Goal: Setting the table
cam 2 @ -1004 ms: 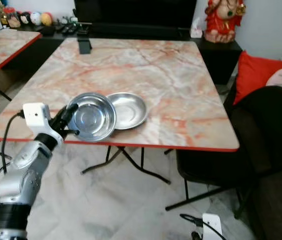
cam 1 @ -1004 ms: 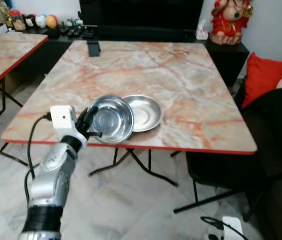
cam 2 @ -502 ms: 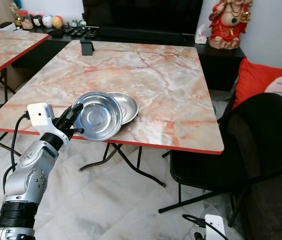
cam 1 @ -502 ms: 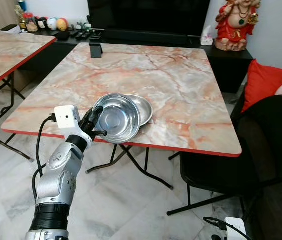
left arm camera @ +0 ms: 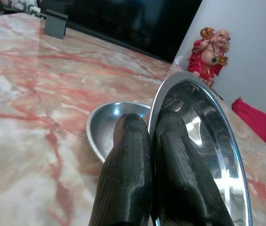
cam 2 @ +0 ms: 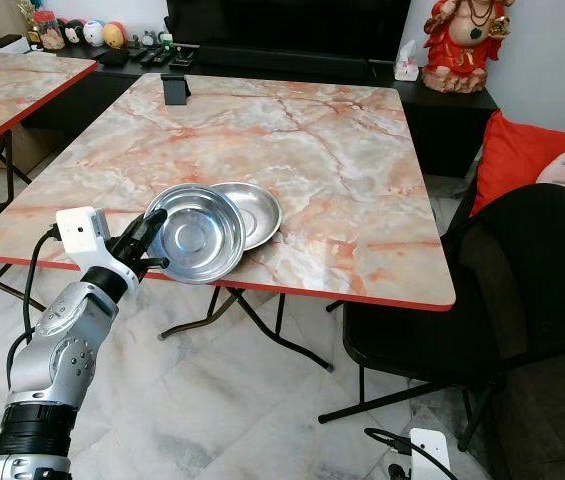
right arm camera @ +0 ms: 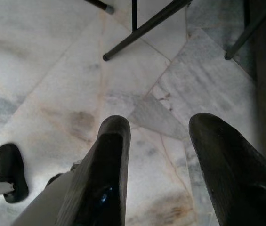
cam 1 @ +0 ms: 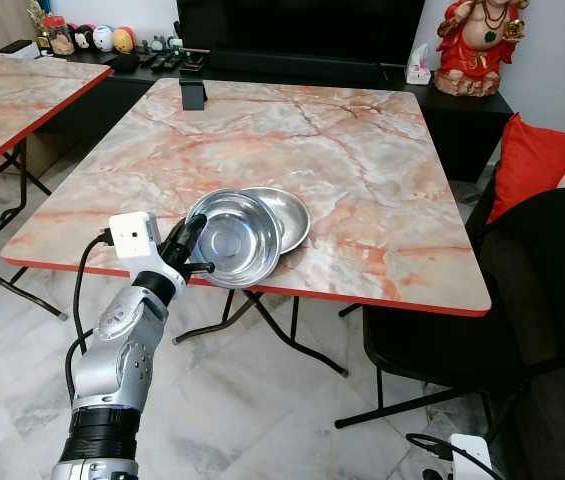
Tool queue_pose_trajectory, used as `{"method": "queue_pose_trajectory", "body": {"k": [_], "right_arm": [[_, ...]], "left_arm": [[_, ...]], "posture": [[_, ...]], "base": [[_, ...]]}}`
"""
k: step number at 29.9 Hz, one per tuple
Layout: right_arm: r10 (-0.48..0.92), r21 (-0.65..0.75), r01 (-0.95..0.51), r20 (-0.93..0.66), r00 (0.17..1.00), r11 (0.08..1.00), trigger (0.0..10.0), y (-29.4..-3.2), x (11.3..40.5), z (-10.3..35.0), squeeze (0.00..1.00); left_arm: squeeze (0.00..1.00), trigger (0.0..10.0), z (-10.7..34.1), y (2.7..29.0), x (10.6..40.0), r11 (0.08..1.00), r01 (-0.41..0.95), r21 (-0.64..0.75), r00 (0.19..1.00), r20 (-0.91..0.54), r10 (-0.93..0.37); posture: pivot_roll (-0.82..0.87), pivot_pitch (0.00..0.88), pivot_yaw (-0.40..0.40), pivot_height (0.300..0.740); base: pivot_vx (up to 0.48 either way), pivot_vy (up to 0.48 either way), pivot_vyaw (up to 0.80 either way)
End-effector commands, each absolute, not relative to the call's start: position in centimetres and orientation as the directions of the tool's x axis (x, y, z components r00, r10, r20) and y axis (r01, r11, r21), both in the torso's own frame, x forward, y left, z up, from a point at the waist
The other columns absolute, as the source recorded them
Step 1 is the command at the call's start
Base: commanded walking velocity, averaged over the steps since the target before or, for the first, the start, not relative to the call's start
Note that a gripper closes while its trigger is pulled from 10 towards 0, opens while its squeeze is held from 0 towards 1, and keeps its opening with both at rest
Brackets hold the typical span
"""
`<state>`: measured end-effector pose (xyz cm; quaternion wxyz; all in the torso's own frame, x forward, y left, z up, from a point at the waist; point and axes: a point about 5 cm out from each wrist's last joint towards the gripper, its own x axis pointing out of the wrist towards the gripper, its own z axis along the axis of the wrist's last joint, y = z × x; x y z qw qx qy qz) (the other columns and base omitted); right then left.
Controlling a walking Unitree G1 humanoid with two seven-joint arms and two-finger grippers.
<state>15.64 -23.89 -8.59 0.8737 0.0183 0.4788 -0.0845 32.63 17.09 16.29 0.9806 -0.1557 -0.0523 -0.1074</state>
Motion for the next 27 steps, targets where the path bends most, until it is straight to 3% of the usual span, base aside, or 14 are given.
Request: {"method": "queue_pose_trajectory", "body": {"k": [1,16,27], "right_arm": [[-0.131,-0.050,0.165,-0.841,0.525,0.985,10.0,-24.01,15.54,-8.60,0.00],[-0.134,-0.051,0.168,-0.839,0.527,0.984,10.0,-23.95,15.51,-8.62,0.00],[-0.132,-0.049,0.169,-0.839,0.528,0.984,10.0,-23.97,15.54,-8.60,0.00]], "left_arm": [[0.00,10.0,17.17,16.46,32.99,0.917,0.253,-0.308,0.964,0.167,-0.209],[0.00,10.0,16.96,16.30,32.93,0.916,0.259,-0.306,0.962,0.162,-0.218],[0.00,10.0,17.01,16.28,32.93,0.919,0.256,-0.299,0.963,0.162,-0.215]], "posture": [[0.09,0.000,-0.031,0.727],[0.08,0.000,-0.027,0.727],[0.08,0.000,-0.027,0.727]], "base": [[0.000,0.000,0.00],[0.000,0.000,0.00],[0.264,0.000,0.00]]}}
